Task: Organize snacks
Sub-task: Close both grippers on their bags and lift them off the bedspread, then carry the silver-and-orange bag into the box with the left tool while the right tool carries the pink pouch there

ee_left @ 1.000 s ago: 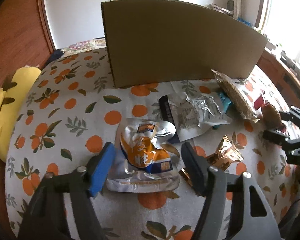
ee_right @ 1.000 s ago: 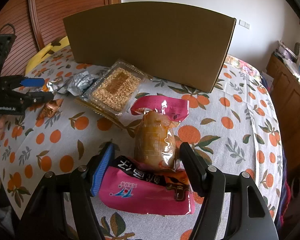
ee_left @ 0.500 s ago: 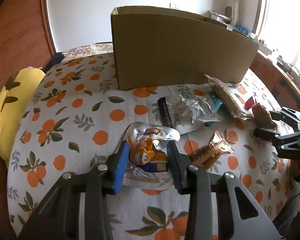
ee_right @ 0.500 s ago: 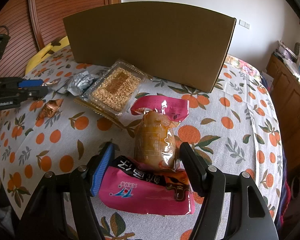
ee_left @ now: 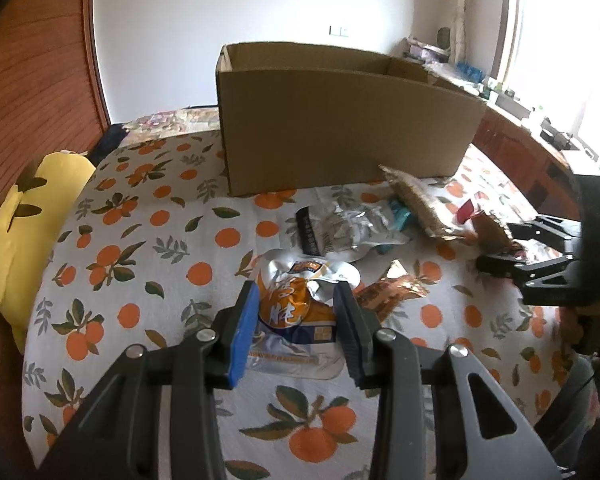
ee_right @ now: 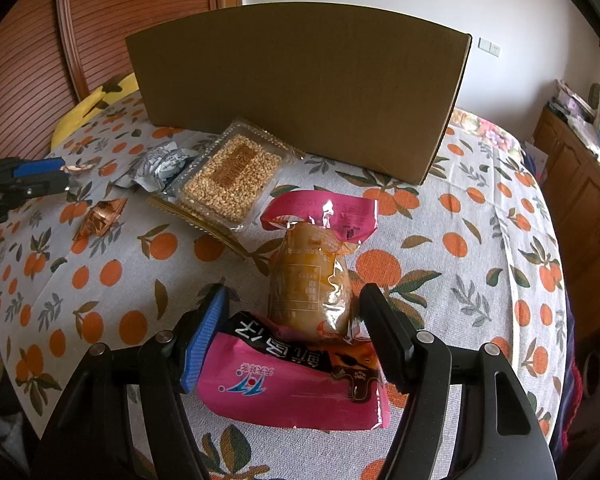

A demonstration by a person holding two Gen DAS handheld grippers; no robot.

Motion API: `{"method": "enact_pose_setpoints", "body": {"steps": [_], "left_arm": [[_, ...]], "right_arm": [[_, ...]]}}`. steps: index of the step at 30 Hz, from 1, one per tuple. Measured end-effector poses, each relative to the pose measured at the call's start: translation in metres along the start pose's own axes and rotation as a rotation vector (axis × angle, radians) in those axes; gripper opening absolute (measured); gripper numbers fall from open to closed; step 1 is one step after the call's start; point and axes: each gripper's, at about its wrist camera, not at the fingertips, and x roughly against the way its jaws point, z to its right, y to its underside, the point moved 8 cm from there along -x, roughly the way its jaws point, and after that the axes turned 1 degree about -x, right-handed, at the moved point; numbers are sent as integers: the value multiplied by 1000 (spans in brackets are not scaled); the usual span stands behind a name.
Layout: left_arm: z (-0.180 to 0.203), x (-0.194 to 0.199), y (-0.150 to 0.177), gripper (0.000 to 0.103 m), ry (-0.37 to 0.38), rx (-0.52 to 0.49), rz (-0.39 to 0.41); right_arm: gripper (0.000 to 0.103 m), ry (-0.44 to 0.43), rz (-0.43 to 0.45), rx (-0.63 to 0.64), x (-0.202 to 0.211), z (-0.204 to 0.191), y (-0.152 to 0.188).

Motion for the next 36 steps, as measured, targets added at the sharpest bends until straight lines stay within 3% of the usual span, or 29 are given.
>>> {"method": "enact_pose_setpoints", "body": {"steps": [9,16,25,36], "left_arm": [[23,21,-5,37,38,-30,52],[34,31,-12,37,57,-47,85],[42,33,-16,37,68,-48,98],[43,41,-46,37,74,-56,169]], "right_arm": [[64,16,1,-28,2,2,-1],[37,75,11,-64,12,12,2],[36,48,59,-115,36,20,4],[37,22,149,-83,75,2,-13]]}}
